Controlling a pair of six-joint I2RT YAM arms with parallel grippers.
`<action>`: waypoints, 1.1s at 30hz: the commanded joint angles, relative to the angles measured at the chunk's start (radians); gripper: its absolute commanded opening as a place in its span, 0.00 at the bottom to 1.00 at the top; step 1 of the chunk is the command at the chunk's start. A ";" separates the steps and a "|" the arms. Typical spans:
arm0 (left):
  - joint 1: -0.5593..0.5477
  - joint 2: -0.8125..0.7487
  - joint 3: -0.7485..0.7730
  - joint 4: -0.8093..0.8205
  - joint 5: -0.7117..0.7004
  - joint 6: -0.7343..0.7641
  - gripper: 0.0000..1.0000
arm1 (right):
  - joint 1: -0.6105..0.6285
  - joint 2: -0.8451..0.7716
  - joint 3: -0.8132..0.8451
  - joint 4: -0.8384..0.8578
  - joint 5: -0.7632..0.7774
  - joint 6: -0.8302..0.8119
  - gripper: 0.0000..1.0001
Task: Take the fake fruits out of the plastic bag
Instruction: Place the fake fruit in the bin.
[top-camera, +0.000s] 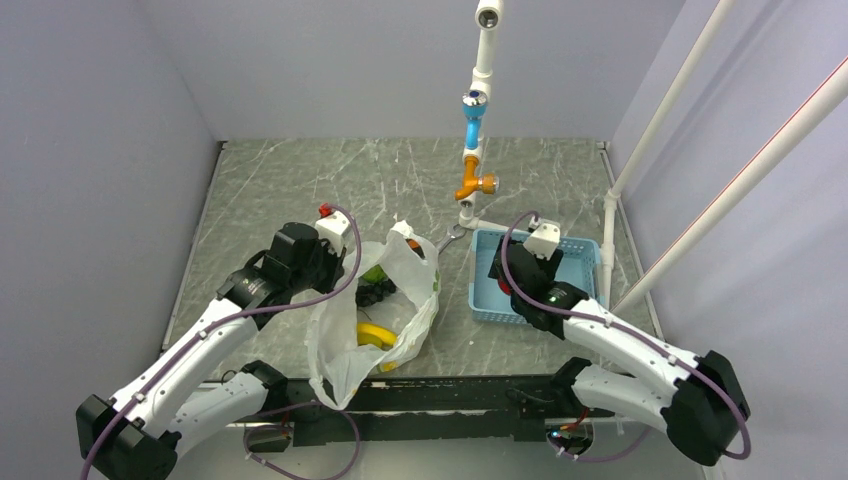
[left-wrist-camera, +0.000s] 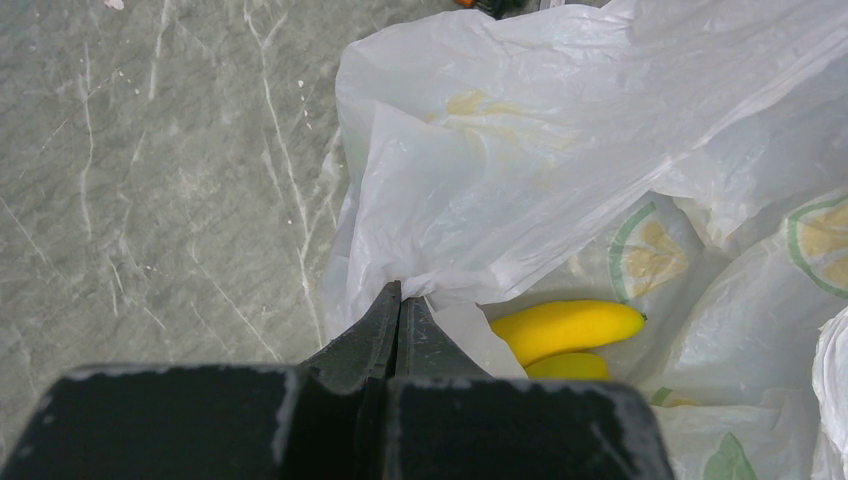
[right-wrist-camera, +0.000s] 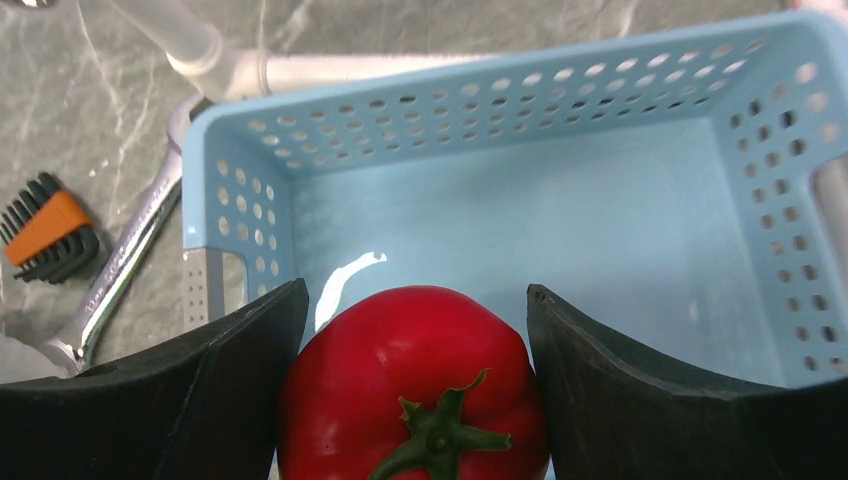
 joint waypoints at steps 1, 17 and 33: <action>-0.005 -0.008 0.018 0.005 -0.014 0.001 0.00 | -0.058 0.075 -0.032 0.102 -0.176 0.048 0.00; -0.006 -0.015 0.019 0.006 -0.038 0.001 0.00 | -0.101 0.115 -0.003 0.054 -0.246 0.047 0.94; -0.007 -0.016 0.018 0.005 -0.043 -0.002 0.00 | 0.062 -0.317 0.059 0.209 -0.709 -0.221 0.84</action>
